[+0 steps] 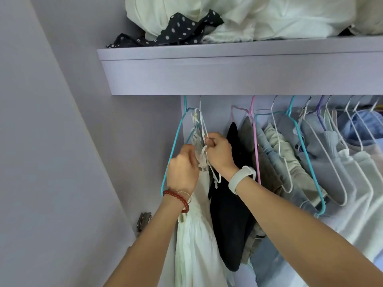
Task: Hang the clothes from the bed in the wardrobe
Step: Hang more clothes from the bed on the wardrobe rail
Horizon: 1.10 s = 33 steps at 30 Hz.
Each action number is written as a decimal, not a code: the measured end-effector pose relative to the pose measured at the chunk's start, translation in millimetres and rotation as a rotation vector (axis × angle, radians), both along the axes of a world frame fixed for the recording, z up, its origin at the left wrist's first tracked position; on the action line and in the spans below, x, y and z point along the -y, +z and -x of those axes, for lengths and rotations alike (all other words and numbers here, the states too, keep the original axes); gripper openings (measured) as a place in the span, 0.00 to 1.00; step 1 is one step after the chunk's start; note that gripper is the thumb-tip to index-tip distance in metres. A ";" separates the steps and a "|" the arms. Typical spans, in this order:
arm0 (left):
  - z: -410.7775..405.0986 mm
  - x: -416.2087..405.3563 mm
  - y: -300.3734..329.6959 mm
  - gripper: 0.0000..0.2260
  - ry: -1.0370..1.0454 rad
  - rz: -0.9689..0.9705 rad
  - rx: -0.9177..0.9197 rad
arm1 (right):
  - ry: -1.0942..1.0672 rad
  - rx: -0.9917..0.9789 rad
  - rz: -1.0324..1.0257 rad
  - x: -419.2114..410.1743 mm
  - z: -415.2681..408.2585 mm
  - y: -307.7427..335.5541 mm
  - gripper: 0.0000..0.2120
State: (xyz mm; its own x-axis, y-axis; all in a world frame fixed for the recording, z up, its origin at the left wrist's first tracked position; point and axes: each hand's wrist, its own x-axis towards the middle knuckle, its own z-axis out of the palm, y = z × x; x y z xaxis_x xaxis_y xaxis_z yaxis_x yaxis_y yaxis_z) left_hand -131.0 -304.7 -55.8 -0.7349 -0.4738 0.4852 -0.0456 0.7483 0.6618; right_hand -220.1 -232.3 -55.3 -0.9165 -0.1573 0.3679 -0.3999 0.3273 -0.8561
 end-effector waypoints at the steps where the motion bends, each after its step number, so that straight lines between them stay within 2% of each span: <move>1: -5.3 0.7 3.6 0.10 0.053 0.059 -0.089 | 0.010 -0.007 -0.004 4.8 -0.4 1.0 0.11; 3: -9.1 8.7 8.8 0.12 0.152 0.134 -0.133 | 0.032 -0.029 -0.012 16.1 1.0 3.0 0.11; 6: -5.9 31.2 2.5 0.17 0.168 0.047 0.110 | 0.062 -0.013 0.022 33.3 1.0 1.5 0.11; 8: -6.1 41.3 -8.7 0.16 0.152 -0.044 0.246 | 0.089 0.070 0.116 41.9 -1.5 -3.1 0.11; 9: -7.7 43.2 -14.8 0.14 0.138 -0.074 0.253 | 0.102 0.119 0.173 44.3 -3.1 -5.4 0.12; 12: -12.4 40.9 -27.4 0.12 0.093 -0.235 0.157 | 0.157 0.251 0.279 43.1 -7.5 -4.7 0.12; 15: -12.9 37.8 -28.3 0.11 0.064 -0.398 0.071 | 0.230 0.304 0.201 38.3 -7.8 -3.0 0.15; 18: -15.0 34.8 -20.4 0.11 0.049 -0.443 0.018 | 0.213 0.294 0.141 29.9 -12.9 3.1 0.16; 23: -27.3 21.1 -1.9 0.16 0.072 -0.249 0.024 | 0.205 0.135 0.018 -6.0 -32.4 14.8 0.17; 27: -47.4 -11.6 22.3 0.15 0.035 0.026 -0.112 | 0.130 -0.187 -0.089 -59.8 -72.1 24.1 0.16; 30: -57.4 -55.5 36.4 0.15 -0.048 0.252 -0.212 | 0.018 -0.397 -0.258 -119.5 -103.0 23.0 0.16; 33: -63.2 -119.4 28.9 0.15 -0.212 0.438 -0.207 | -0.174 -0.469 -0.388 -197.1 -136.8 9.3 0.16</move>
